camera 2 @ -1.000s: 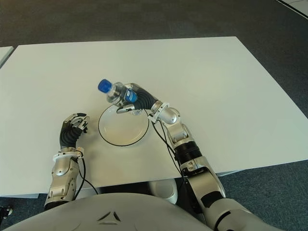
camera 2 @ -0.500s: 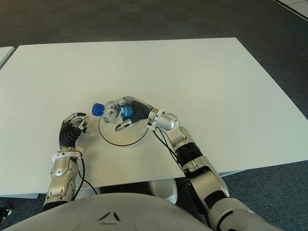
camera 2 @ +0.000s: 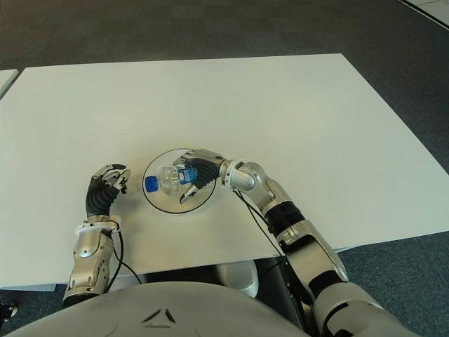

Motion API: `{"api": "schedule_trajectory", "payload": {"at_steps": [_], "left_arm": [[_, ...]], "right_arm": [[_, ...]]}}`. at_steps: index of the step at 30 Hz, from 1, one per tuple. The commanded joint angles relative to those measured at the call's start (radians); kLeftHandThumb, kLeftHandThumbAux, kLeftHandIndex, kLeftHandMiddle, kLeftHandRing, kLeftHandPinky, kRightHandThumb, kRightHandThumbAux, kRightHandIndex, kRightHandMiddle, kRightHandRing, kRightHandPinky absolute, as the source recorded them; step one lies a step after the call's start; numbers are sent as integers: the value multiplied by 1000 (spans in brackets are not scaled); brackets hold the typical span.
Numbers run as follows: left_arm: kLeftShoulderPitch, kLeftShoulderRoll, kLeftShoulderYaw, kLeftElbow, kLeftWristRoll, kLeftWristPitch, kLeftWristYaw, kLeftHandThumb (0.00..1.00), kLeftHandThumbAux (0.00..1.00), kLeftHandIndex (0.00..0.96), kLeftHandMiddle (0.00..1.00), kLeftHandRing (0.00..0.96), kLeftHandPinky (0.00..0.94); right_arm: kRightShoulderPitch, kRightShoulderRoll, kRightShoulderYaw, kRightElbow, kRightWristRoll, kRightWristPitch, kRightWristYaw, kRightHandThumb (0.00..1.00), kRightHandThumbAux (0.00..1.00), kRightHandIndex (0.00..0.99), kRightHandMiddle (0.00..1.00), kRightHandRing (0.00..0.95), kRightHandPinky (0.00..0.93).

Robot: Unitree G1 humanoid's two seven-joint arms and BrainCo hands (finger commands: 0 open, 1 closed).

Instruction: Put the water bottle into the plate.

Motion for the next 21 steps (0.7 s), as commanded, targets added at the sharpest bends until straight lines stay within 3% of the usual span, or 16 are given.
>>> {"api": "schedule_trajectory", "payload": {"at_steps": [1,7,21], "left_arm": [[3,-10,4,-1,5,30,18,704,719,434,733,722,715],[0,-12,6,4,13,18,29,705,719,435,731,720,717],[4,-1,-3,6,14,-3,12,702,720,434,727,715,715]], "right_arm": [[-42,-18,36,-2,-117,16,-72,706,725,438,892,872,879],[-73,-33,81,-13,-259,66,-138,706,725,438,899,888,891],[-112,-27,156,20,-459,197,-303,707,722,438,895,893,893]]}}
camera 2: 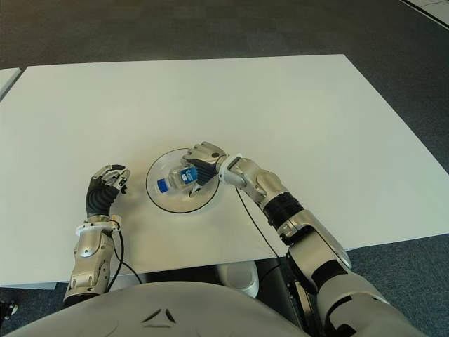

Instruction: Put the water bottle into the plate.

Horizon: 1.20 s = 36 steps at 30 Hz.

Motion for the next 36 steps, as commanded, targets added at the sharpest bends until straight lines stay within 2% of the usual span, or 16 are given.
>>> {"api": "schedule_trajectory", "payload": {"at_steps": [1,7,17,21,26,28,29,30,31,34,36], "left_arm": [[3,5,-4,9,4,-15,-12,702,720,434,728,715,715],[8,2,-2,-3,-16,10,-22,701,721,434,727,714,709],[6,9,-6,17,-14,-35,-37,701,721,433,735,723,732],[6,9,-4,18,-23,-34,-48,700,721,433,739,727,734],[8,8,-1,17,-29,-33,-51,700,721,433,741,729,735],[8,6,1,15,-29,-26,-47,700,721,433,739,728,730],[8,6,2,15,-27,-27,-46,700,721,433,738,727,728],[9,7,2,16,-25,-29,-45,700,721,433,737,726,728],[9,7,2,16,-24,-31,-46,701,721,433,736,725,727],[8,8,1,18,-25,-33,-48,701,721,433,736,726,730],[8,8,1,18,-26,-33,-50,701,721,433,736,727,730]], "right_arm": [[-36,2,33,29,-62,31,-82,707,722,438,896,894,895],[-56,3,61,67,-92,40,-147,707,722,438,900,898,897],[-94,28,111,153,-119,46,-235,706,723,439,882,887,883],[-106,34,130,184,-115,32,-255,695,726,428,807,814,794],[-114,38,143,214,-88,11,-238,688,725,422,723,719,685],[-114,44,145,233,-73,9,-214,683,726,416,641,636,607],[-118,46,148,244,-64,4,-185,615,714,359,574,572,554],[-121,46,151,251,-58,1,-164,493,696,242,417,420,425],[-127,46,156,258,-52,-7,-138,413,685,166,316,322,341],[-139,46,167,269,-41,-21,-98,299,664,54,147,155,191],[-146,47,174,278,-33,-33,-77,259,648,27,77,87,125]]}}
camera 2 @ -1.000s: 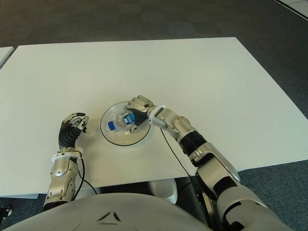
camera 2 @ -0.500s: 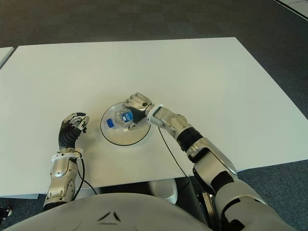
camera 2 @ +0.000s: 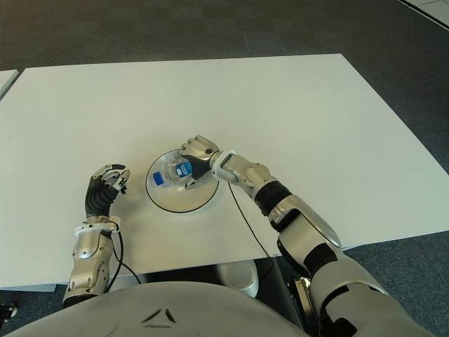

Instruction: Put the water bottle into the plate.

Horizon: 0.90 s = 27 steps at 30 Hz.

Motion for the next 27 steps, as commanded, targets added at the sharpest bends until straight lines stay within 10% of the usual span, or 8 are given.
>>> {"api": "schedule_trajectory", "payload": {"at_steps": [1,27], "left_arm": [[3,1,2,12,-5,10,-7,701,722,433,737,728,731],[2,-14,5,0,23,28,41,704,719,435,727,714,717]], "right_arm": [[0,-1,41,48,7,-31,87,242,642,17,49,60,98],[0,25,48,167,78,-154,-1,307,292,0,0,0,0]]}}
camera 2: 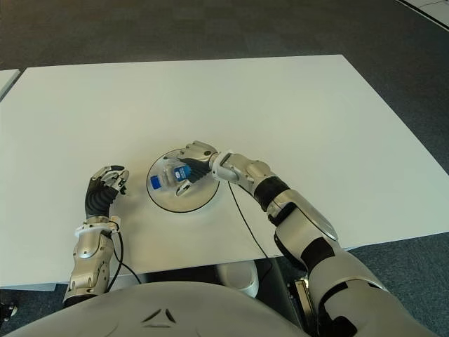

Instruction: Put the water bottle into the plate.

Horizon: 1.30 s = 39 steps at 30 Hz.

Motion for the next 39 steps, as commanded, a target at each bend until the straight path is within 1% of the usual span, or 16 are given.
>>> {"api": "schedule_trajectory", "payload": {"at_steps": [1,10,21,26,30,35,39], "left_arm": [[0,-6,2,4,11,-1,14,704,719,435,726,714,719],[2,-5,4,-8,8,23,15,704,719,434,720,706,698],[-2,0,3,-6,17,21,20,705,719,435,725,712,719],[-4,2,1,-5,13,18,12,704,719,434,725,712,718],[-6,8,-1,-1,7,10,-1,702,720,434,723,710,714],[-6,13,-4,-1,2,4,-11,701,720,433,725,713,719],[-6,16,-3,-5,0,17,-13,701,721,433,728,718,725]], "right_arm": [[33,9,30,52,-10,-24,-10,310,283,0,0,0,0],[30,23,32,89,-10,-43,-56,323,225,0,0,0,0],[34,30,24,110,-7,-61,-134,397,161,0,0,0,0],[39,23,14,100,7,-87,-162,411,145,0,0,0,0],[49,6,0,66,19,-108,-187,408,135,0,0,0,0],[63,-6,-10,34,18,-108,-207,389,128,0,0,0,0],[79,-17,-18,-6,16,-95,-218,363,121,0,0,0,0]]}}
